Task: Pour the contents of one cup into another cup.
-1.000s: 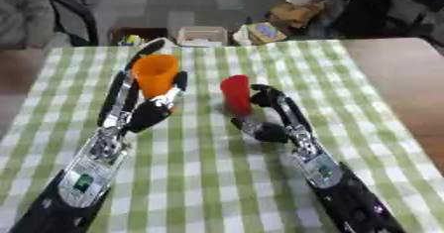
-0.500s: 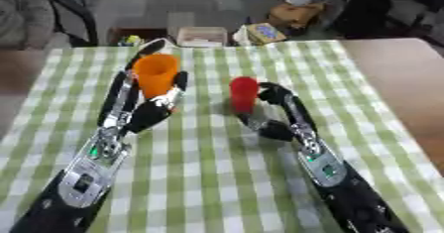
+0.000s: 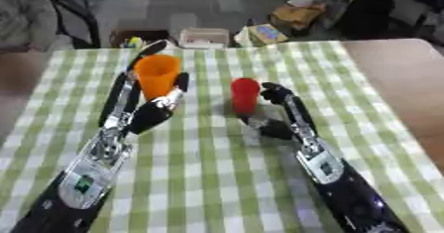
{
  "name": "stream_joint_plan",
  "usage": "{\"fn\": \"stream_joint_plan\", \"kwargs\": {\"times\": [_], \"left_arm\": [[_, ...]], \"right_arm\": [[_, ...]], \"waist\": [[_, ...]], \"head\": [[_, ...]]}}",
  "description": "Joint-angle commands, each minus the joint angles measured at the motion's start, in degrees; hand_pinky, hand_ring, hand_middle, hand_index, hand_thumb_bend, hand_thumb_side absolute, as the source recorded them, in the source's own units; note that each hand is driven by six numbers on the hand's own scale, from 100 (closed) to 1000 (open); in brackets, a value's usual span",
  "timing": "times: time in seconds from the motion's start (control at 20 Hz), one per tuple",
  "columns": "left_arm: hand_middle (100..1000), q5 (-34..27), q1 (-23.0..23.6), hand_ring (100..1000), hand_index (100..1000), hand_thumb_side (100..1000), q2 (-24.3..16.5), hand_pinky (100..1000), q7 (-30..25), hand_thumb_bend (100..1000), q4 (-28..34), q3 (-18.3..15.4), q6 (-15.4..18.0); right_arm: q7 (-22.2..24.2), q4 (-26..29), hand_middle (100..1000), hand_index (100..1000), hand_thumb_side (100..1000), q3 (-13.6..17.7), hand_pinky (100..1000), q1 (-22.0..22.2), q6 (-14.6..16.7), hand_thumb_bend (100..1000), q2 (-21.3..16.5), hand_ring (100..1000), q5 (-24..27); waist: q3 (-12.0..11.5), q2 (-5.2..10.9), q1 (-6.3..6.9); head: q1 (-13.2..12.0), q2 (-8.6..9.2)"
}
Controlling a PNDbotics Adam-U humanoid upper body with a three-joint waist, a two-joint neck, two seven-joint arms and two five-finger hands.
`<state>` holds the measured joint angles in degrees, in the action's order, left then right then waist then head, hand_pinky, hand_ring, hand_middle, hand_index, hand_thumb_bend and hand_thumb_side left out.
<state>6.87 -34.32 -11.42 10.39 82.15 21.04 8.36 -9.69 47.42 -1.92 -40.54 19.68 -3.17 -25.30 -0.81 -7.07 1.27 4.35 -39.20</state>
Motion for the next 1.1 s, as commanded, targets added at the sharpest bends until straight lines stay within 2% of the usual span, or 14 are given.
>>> {"fn": "stream_joint_plan", "kwargs": {"times": [0.05,0.1,0.15,0.4,0.75,1.1], "left_arm": [[308,-0.18,-0.78,396,923,463,-0.03,570,-0.02,100,1.31,0.08,-0.11],[308,-0.23,-0.79,396,923,461,0.0,570,-0.02,100,1.33,0.12,-0.12],[308,-0.29,-0.8,396,923,464,0.04,570,-0.03,100,1.34,0.15,-0.14],[306,-0.48,-0.93,395,923,468,0.23,570,-0.04,100,1.43,0.27,-0.21],[306,-0.85,-1.25,395,921,476,0.52,572,-0.11,100,1.8,0.5,-0.36],[305,-1.15,-1.93,395,921,484,1.15,572,-0.36,100,2.26,0.89,-0.51]], "right_arm": [[-0.57,-0.29,710,872,311,0.56,825,-1.87,0.08,603,0.24,779,-1.25],[-0.62,-0.48,710,873,334,0.64,825,-2.13,0.08,628,0.39,779,-1.44],[-0.66,-0.63,710,873,314,0.69,825,-2.4,0.09,605,0.52,778,-1.65],[-0.73,-1.72,706,874,317,0.88,823,-3.71,0.05,606,1.15,776,-2.79],[-1.05,-3.77,700,875,311,1.2,814,-4.93,-0.09,624,1.85,766,-4.48],[-1.87,-5.61,697,876,333,1.7,808,-6.36,-0.31,613,1.86,762,-5.84]], "waist": [[-0.2,1.02,0.0],[-0.27,1.02,0.0],[-0.34,1.02,0.0],[-0.74,0.9,0.03],[-1.34,0.63,0.17],[-2.94,0.03,0.44]], "head": [[0.23,0.44],[0.25,0.48],[0.28,0.52],[0.49,0.8],[1.3,2.2],[1.67,3.09]]}}
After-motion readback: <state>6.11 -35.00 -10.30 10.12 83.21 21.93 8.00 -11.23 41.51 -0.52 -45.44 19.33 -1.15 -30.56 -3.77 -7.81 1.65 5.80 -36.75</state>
